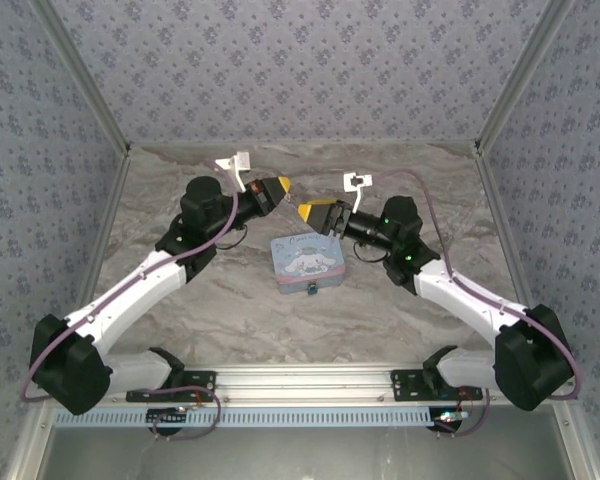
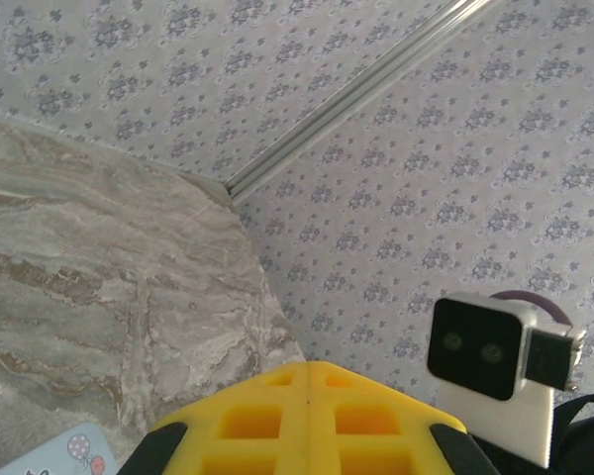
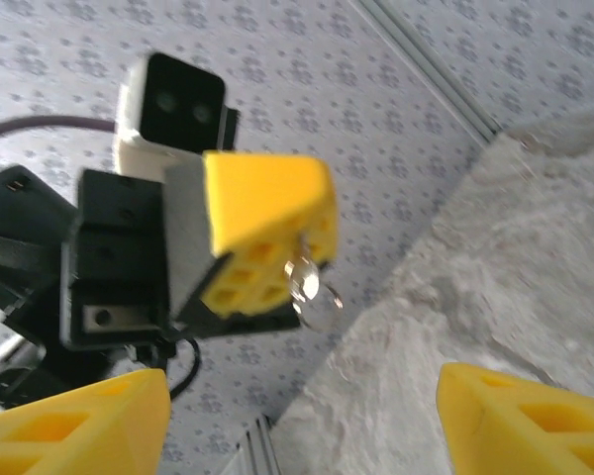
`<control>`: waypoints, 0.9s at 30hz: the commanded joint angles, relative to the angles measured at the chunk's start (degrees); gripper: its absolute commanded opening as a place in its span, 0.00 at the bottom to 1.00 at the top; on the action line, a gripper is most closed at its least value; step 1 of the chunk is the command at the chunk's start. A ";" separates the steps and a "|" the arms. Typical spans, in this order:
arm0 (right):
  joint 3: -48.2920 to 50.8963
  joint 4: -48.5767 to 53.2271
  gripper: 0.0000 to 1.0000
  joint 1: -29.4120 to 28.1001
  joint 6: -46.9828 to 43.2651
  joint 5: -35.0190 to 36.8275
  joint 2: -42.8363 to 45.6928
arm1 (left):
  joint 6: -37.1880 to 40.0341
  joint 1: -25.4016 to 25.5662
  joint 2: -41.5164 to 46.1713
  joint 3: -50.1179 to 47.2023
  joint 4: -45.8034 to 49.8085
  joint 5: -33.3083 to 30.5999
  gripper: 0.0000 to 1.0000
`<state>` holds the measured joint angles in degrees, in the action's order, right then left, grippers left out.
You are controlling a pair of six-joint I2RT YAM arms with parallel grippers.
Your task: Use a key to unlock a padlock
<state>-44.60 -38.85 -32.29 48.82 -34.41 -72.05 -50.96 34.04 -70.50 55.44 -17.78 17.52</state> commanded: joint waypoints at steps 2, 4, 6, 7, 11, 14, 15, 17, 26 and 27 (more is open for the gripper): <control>-2.55 -9.29 0.67 0.32 3.36 -2.64 -2.91 | 0.65 1.00 1.77 1.78 -5.06 1.98 0.00; -3.23 -10.77 0.64 0.22 4.44 -3.10 -4.19 | -0.21 1.11 1.77 1.51 -6.03 2.17 0.00; -3.79 -11.76 0.61 0.14 5.07 -3.44 -5.29 | -0.93 1.20 1.69 1.25 -6.82 2.35 0.00; -3.99 -11.93 0.60 -0.01 5.32 -3.51 -5.58 | -1.19 1.27 1.68 1.23 -6.88 2.36 0.00; -4.52 -12.12 0.55 -0.39 5.43 -3.64 -6.37 | -1.51 1.35 1.60 1.14 -7.36 2.36 0.00; -4.62 -12.13 0.51 -0.47 5.54 -3.46 -6.56 | -1.68 1.30 1.38 1.08 -7.42 2.34 0.00; -4.81 -12.13 0.50 -0.54 5.64 -3.46 -6.74 | -1.69 1.30 1.42 1.07 -7.53 2.47 0.00; -5.08 -12.13 0.48 -0.55 5.67 -3.42 -7.04 | -1.86 1.37 1.34 0.99 -7.44 2.43 0.00; -6.20 -12.04 0.36 -0.82 6.01 -3.61 -8.37 | -2.28 1.41 0.99 0.72 -7.50 2.35 0.00; -6.27 -12.04 0.34 -0.80 6.10 -3.52 -8.46 | -2.32 1.39 0.93 0.71 -7.56 2.37 0.00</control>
<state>-48.82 -49.10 -32.67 54.68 -36.99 -79.96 -52.64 35.03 -70.50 55.44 -22.76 18.85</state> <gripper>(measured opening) 0.356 0.042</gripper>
